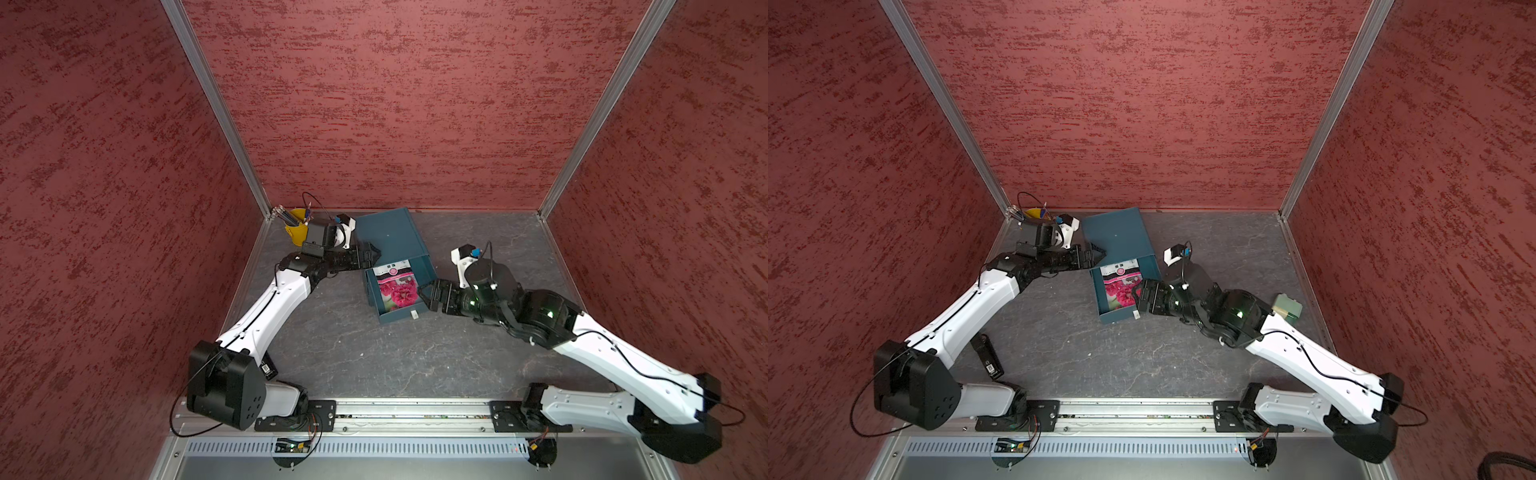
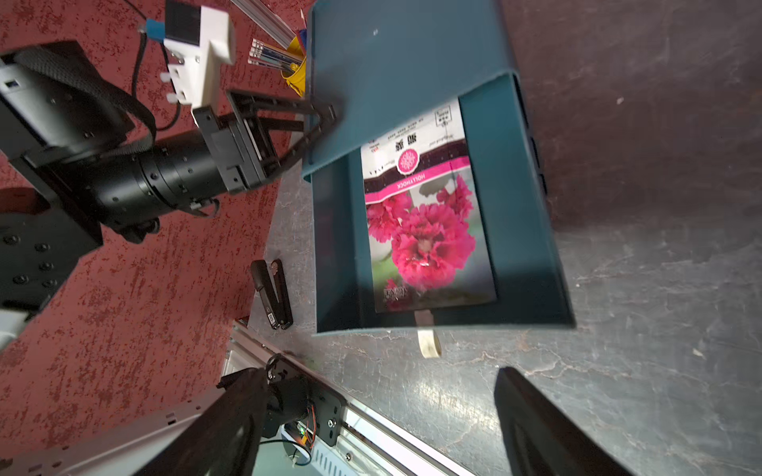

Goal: Take the seed bags out of the drawer
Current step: Pick up the seed packet from the drawer.

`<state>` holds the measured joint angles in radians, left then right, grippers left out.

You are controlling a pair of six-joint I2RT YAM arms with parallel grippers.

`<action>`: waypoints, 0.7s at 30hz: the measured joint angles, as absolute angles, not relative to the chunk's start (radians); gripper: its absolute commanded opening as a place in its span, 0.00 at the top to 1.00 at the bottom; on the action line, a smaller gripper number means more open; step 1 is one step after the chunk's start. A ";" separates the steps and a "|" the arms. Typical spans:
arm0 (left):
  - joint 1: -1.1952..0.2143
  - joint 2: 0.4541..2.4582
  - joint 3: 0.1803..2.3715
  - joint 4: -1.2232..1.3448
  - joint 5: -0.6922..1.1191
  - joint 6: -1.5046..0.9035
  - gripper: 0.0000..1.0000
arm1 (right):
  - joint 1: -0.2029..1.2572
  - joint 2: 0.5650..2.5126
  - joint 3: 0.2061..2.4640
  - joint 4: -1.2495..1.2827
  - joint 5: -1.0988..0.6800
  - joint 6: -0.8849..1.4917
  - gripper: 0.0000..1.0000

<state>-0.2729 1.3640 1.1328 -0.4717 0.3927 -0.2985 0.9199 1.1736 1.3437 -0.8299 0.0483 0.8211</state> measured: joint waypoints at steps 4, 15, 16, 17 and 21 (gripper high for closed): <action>-0.273 1.359 1.124 -0.472 0.396 -0.299 0.03 | 0.852 1.315 1.507 -0.939 -0.040 0.717 0.10; -0.273 1.359 1.119 -0.471 0.412 -0.299 0.03 | 0.776 1.608 1.707 -1.148 -0.143 0.517 0.14; -0.273 1.359 1.118 -0.471 0.413 -0.299 0.03 | 0.774 1.626 1.722 -1.155 -0.145 0.508 0.15; -0.273 1.359 1.118 -0.471 0.413 -0.298 0.03 | 0.773 1.641 1.733 -1.158 -0.146 0.498 0.15; -0.273 1.359 1.116 -0.471 0.414 -0.298 0.03 | 0.770 1.682 1.755 -1.162 -0.146 0.474 0.17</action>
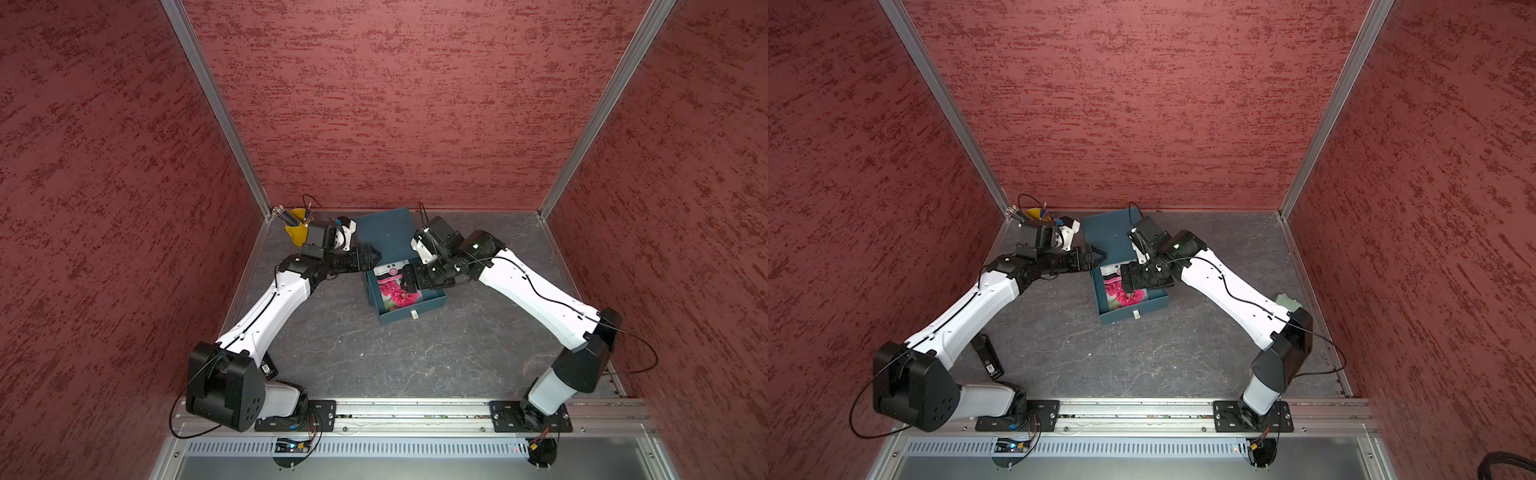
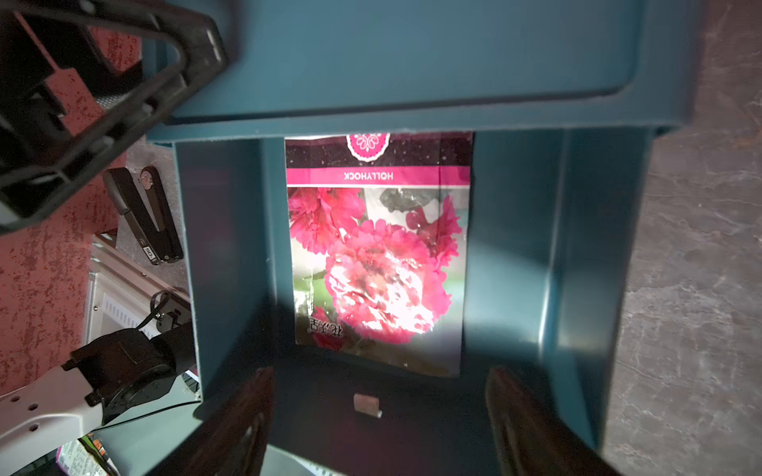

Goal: Take the seed bags out of the drawer
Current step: Pick up the seed packet from the drawer.

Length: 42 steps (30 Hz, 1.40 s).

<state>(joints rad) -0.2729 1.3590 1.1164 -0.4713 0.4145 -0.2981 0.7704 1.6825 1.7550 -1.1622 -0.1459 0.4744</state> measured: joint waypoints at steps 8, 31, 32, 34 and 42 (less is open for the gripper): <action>-0.273 1.359 1.113 -0.471 0.414 -0.291 0.03 | 0.768 1.725 1.754 -1.160 -0.129 0.451 0.18; -0.273 1.359 1.112 -0.472 0.414 -0.275 0.03 | 0.768 1.741 1.641 -1.010 -0.027 0.479 0.19; -0.273 1.360 1.112 -0.472 0.414 -0.275 0.03 | 0.768 1.743 1.641 -1.010 -0.025 0.479 0.19; -0.273 1.361 1.112 -0.472 0.414 -0.275 0.03 | 0.768 1.753 1.641 -1.009 -0.024 0.479 0.20; -0.273 1.362 1.112 -0.472 0.414 -0.276 0.03 | 0.766 1.769 1.641 -0.970 -0.057 0.490 0.21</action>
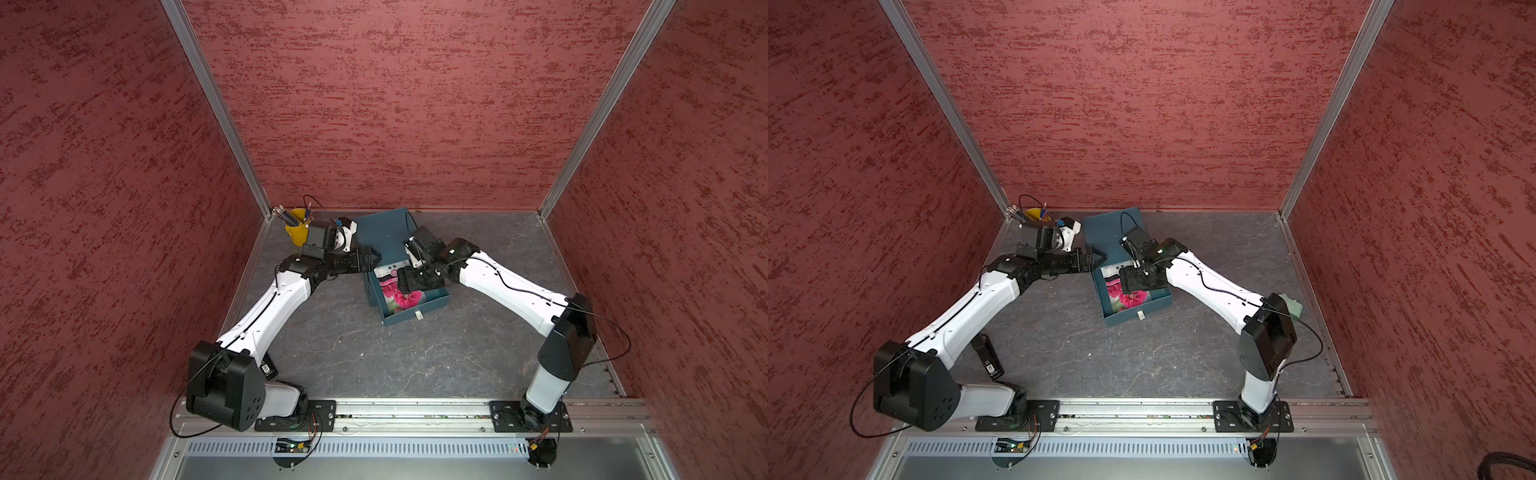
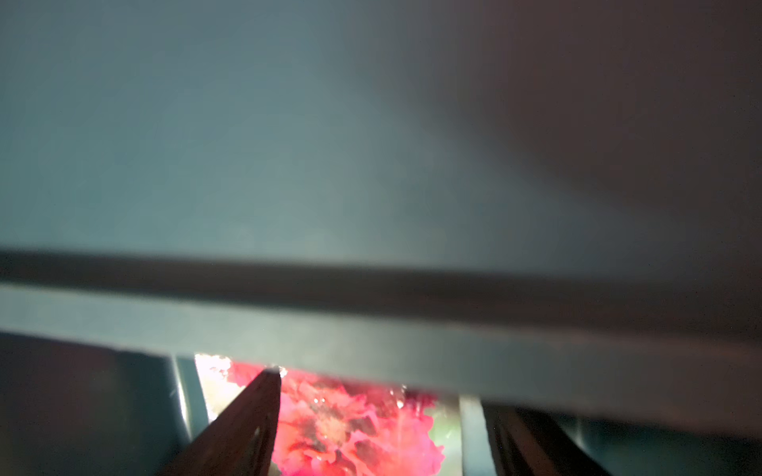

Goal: Take the seed bags out of the drawer
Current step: Pick up the seed packet from the drawer.

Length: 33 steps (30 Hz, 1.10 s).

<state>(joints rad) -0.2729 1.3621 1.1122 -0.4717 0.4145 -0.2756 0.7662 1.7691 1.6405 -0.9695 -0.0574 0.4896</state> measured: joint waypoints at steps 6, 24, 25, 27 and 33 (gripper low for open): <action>-0.273 1.368 1.112 -0.470 0.418 -0.276 0.03 | 0.762 1.768 1.622 -0.895 -0.128 0.511 0.22; -0.273 1.368 1.112 -0.470 0.418 -0.276 0.03 | 0.760 1.769 1.583 -0.780 -0.263 0.577 0.43; -0.273 1.368 1.112 -0.470 0.418 -0.276 0.03 | 0.759 1.770 1.583 -0.780 -0.263 0.577 0.46; -0.273 1.369 1.112 -0.470 0.418 -0.276 0.03 | 0.757 1.771 1.583 -0.783 -0.262 0.577 0.53; -0.273 1.369 1.113 -0.470 0.418 -0.276 0.03 | 0.755 1.776 1.583 -0.795 -0.253 0.576 0.70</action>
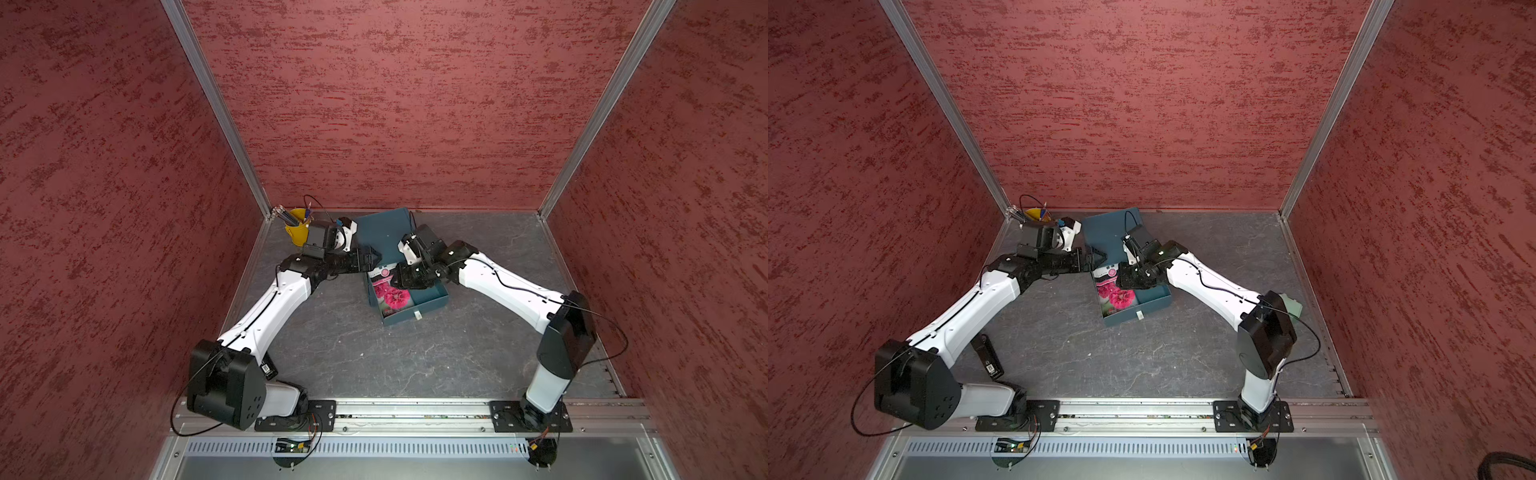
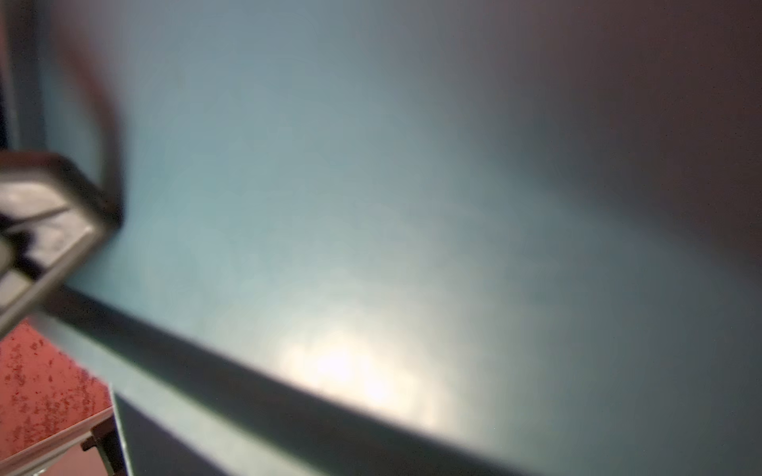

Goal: Take the seed bags out of the drawer
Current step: Pick up the seed packet from the drawer.

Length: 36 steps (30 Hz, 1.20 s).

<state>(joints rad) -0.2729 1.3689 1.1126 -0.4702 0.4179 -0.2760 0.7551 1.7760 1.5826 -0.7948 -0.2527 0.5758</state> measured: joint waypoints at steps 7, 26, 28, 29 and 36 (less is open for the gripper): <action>-0.273 1.370 1.113 -0.470 0.418 -0.276 0.03 | 0.756 1.777 1.582 -0.817 -0.241 0.572 0.92; -0.274 1.373 1.118 -0.472 0.409 -0.271 0.03 | 0.756 1.762 1.625 -0.901 -0.212 0.595 1.00; -0.275 1.373 1.118 -0.472 0.406 -0.270 0.03 | 0.756 1.750 1.631 -0.910 -0.207 0.600 1.00; -0.275 1.373 1.118 -0.472 0.405 -0.269 0.03 | 0.755 1.744 1.636 -0.916 -0.205 0.603 1.00; -0.277 1.376 1.121 -0.471 0.401 -0.261 0.03 | 0.750 1.711 1.656 -0.935 -0.205 0.626 1.00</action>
